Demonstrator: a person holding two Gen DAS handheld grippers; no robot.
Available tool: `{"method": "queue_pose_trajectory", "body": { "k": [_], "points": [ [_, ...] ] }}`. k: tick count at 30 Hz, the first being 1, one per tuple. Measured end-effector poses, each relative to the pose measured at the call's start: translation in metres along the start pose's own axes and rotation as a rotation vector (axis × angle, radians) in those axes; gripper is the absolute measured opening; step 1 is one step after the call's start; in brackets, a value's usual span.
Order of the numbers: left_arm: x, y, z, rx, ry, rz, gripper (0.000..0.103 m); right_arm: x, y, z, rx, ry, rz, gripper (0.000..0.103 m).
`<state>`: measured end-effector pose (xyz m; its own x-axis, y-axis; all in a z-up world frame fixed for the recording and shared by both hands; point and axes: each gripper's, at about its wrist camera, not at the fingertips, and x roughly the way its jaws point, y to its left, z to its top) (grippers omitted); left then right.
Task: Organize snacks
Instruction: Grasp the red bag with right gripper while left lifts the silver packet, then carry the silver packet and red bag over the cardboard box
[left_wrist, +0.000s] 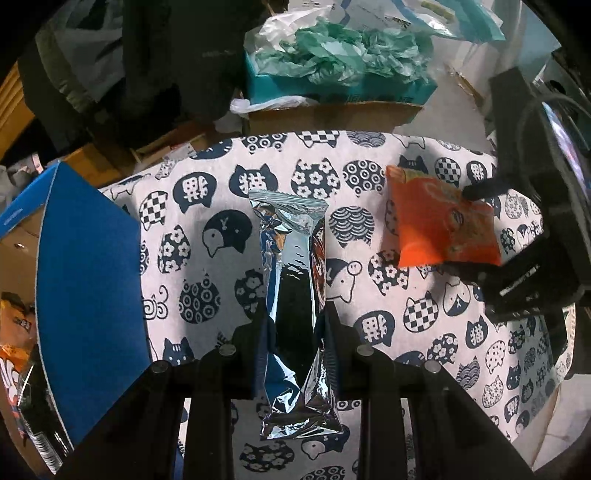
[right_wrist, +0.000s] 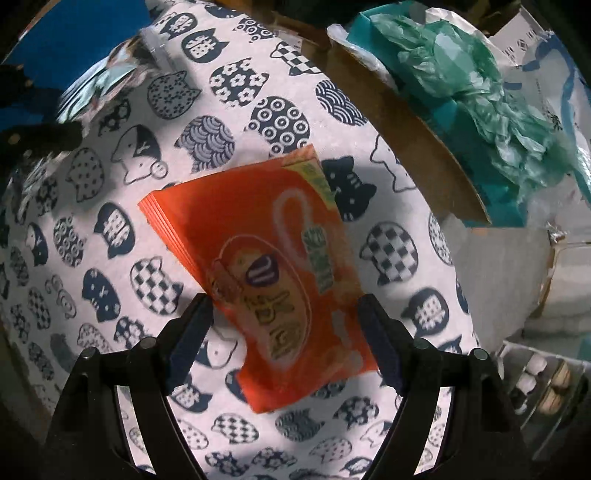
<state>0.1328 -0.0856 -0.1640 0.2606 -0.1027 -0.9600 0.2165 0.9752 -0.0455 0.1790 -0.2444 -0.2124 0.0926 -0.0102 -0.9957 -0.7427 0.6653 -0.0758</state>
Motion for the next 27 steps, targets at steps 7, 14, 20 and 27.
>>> {"method": "queue_pose_trajectory", "body": {
  "k": [7, 14, 20, 27],
  "points": [
    [-0.006, 0.000, -0.006, 0.008, -0.011, -0.008, 0.027, 0.025, -0.015, 0.012, 0.053, 0.031, -0.045, 0.081],
    [-0.013, 0.004, -0.016, 0.014, -0.010, -0.007, 0.027, 0.022, -0.024, -0.004, 0.155, -0.011, 0.017, 0.067],
    [-0.023, 0.003, -0.024, 0.037, -0.038, 0.013, 0.027, 0.014, -0.018, -0.022, 0.217, -0.034, 0.034, 0.049],
    [-0.035, 0.003, -0.034, 0.055, -0.069, 0.030, 0.027, -0.007, -0.001, -0.044, 0.287, -0.062, 0.016, 0.036]
  ]
}}
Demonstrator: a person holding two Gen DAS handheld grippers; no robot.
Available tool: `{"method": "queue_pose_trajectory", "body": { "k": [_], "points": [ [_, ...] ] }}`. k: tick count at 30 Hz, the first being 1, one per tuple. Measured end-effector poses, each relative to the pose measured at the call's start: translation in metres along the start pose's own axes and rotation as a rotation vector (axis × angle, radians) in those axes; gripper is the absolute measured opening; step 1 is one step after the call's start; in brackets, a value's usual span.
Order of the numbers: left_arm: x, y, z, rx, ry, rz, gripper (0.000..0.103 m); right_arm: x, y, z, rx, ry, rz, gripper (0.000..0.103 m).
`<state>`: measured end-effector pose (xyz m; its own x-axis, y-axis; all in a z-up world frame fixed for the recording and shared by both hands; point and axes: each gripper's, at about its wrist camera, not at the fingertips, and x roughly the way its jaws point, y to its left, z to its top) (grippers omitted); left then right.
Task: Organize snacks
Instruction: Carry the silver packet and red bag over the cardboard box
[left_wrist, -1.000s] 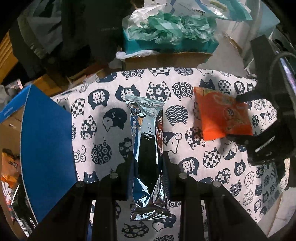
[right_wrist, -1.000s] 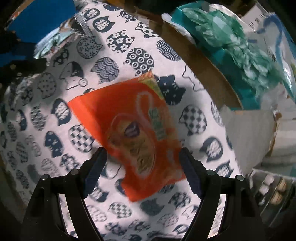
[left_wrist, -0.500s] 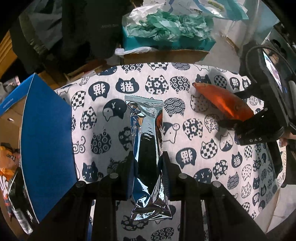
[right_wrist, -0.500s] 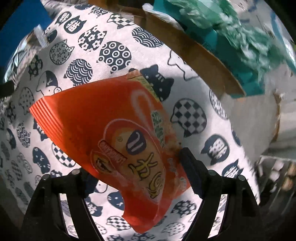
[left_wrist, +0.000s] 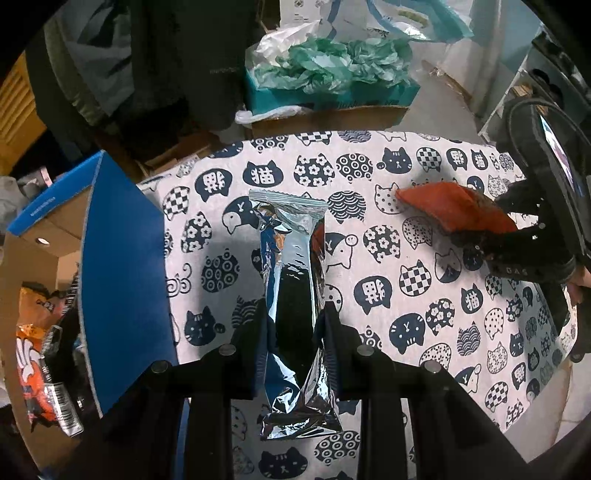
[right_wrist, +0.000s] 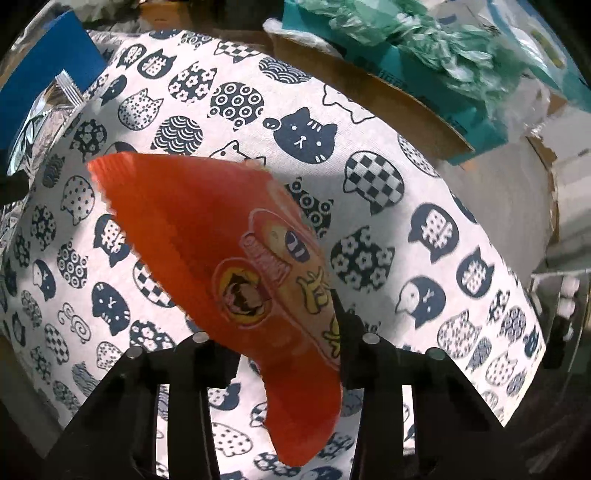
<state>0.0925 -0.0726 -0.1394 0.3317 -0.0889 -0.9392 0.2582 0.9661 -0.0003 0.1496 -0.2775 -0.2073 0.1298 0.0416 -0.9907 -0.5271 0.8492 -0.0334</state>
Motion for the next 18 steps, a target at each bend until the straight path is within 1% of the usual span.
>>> {"method": "queue_pose_trajectory", "body": {
  "k": [5, 11, 12, 18],
  "points": [
    [-0.010, 0.001, -0.005, 0.000, -0.019, 0.002, 0.027, -0.011, 0.014, -0.021, 0.009, -0.012, -0.012, 0.033],
    [-0.022, 0.001, -0.013, 0.021, -0.043, 0.016, 0.027, -0.029, 0.027, -0.046, 0.045, -0.021, -0.027, 0.032],
    [-0.024, 0.001, -0.014, 0.025, -0.048, 0.017, 0.027, -0.034, 0.029, -0.042, 0.052, -0.021, -0.032, 0.032],
    [-0.040, 0.001, -0.022, 0.042, -0.078, 0.024, 0.027, -0.053, 0.038, -0.053, 0.109, -0.032, -0.037, 0.030]
  ]
}}
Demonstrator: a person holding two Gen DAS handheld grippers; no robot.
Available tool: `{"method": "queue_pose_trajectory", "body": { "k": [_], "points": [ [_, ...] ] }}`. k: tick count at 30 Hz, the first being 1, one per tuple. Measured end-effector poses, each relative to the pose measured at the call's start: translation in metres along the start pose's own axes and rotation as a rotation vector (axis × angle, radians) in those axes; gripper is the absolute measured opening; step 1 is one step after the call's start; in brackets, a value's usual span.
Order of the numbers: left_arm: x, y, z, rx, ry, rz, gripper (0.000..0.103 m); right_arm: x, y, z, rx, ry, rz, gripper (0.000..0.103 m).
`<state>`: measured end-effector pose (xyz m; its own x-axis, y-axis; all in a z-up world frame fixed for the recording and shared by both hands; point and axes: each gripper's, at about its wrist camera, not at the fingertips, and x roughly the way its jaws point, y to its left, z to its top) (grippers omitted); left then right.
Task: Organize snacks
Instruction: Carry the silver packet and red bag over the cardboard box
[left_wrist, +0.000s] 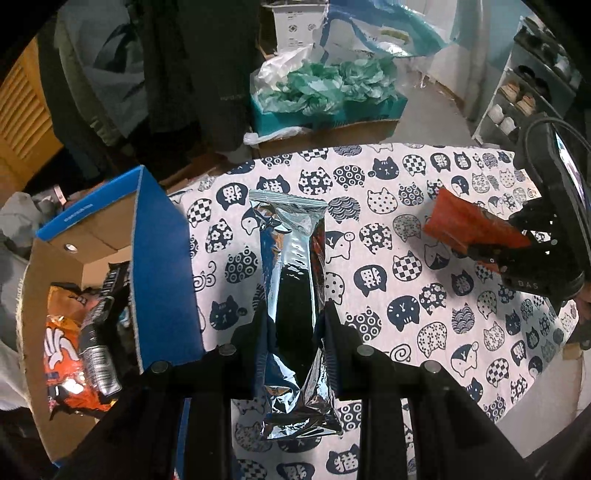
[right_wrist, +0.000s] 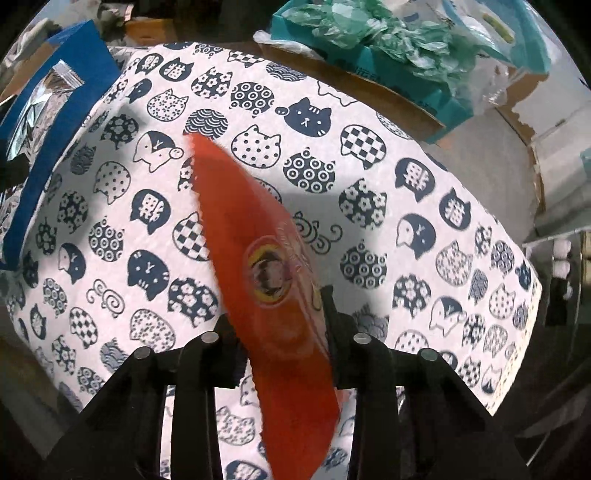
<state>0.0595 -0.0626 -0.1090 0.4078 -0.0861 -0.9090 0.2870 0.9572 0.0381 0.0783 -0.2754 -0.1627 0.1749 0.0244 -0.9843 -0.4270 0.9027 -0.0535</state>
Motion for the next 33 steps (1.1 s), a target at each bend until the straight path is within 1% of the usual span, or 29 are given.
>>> {"method": "queue_pose_trajectory", "body": {
  "k": [3, 5, 10, 14, 18, 22, 28, 33],
  "points": [
    [-0.012, 0.001, -0.003, 0.004, -0.019, -0.003, 0.027, -0.012, 0.007, -0.005, 0.017, -0.013, 0.003, 0.028],
    [-0.020, 0.001, -0.005, 0.012, -0.036, 0.001, 0.027, -0.029, 0.020, -0.014, 0.026, -0.024, 0.006, 0.028],
    [-0.045, 0.004, -0.012, 0.030, -0.084, 0.014, 0.027, -0.045, 0.029, -0.015, 0.058, -0.051, 0.030, 0.028],
    [-0.064, 0.010, -0.018, 0.039, -0.115, 0.018, 0.027, -0.049, 0.028, -0.004, 0.083, -0.080, 0.058, 0.028],
    [-0.078, 0.019, -0.023, 0.037, -0.137, 0.028, 0.027, -0.061, 0.037, 0.006, 0.096, -0.110, 0.084, 0.028],
    [-0.091, 0.034, -0.028, 0.016, -0.158, 0.030, 0.027, -0.077, 0.054, 0.019, 0.089, -0.139, 0.108, 0.028],
    [-0.104, 0.061, -0.035, -0.015, -0.185, 0.052, 0.027, -0.100, 0.083, 0.040, 0.066, -0.189, 0.153, 0.028],
    [-0.108, 0.086, -0.039, -0.059, -0.188, 0.069, 0.027, -0.116, 0.111, 0.060, 0.036, -0.224, 0.193, 0.028]
  ]
}}
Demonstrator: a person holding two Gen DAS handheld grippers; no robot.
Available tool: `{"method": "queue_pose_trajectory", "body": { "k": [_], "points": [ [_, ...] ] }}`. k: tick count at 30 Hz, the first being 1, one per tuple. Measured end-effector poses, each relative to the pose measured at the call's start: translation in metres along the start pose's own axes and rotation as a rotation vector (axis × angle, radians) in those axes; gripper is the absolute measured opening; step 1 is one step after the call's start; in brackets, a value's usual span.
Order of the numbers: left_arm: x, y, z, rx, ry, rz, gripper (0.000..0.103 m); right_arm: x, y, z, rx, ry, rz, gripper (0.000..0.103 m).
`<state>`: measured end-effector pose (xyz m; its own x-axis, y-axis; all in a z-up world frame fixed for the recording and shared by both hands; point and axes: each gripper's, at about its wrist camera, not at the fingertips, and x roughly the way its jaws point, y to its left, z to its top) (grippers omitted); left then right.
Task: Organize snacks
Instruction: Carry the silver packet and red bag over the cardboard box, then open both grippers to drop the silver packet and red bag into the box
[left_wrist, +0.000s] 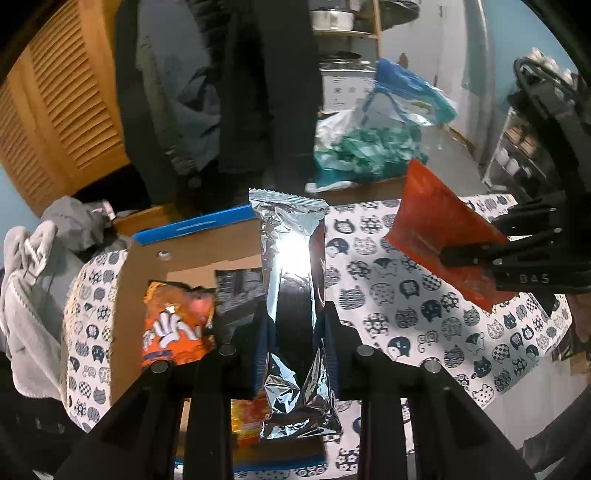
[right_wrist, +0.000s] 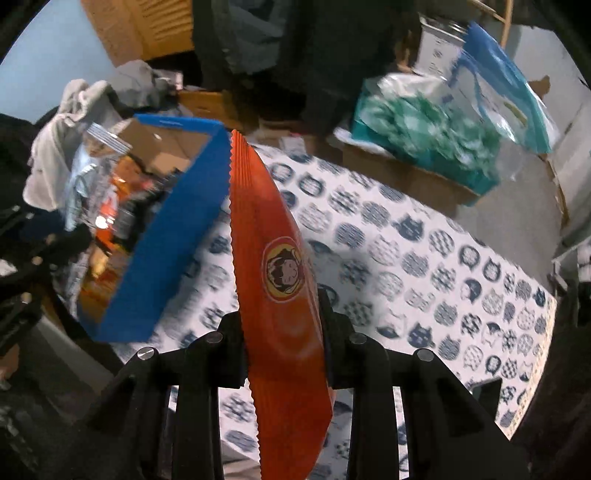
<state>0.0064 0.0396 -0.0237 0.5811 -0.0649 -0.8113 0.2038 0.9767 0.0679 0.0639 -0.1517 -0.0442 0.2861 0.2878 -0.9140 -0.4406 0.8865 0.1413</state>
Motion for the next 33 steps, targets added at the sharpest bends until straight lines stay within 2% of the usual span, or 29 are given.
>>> {"method": "queue_pose_trajectory", "body": {
  "k": [15, 24, 30, 33],
  "points": [
    [0.004, 0.076, -0.016, -0.119, 0.017, 0.076, 0.027, 0.010, 0.084, 0.057, -0.068, -0.017, 0.092, 0.028],
    [0.024, 0.116, -0.026, -0.212, 0.073, 0.114, 0.027, 0.028, 0.124, 0.088, -0.085, 0.003, 0.121, 0.028],
    [0.033, 0.123, -0.028, -0.252, 0.110, 0.108, 0.027, 0.044, 0.143, 0.100, -0.086, 0.019, 0.136, 0.028],
    [0.032, 0.123, -0.027, -0.256, 0.114, 0.114, 0.029, 0.050, 0.147, 0.104, -0.072, 0.035, 0.151, 0.034]
  ]
}}
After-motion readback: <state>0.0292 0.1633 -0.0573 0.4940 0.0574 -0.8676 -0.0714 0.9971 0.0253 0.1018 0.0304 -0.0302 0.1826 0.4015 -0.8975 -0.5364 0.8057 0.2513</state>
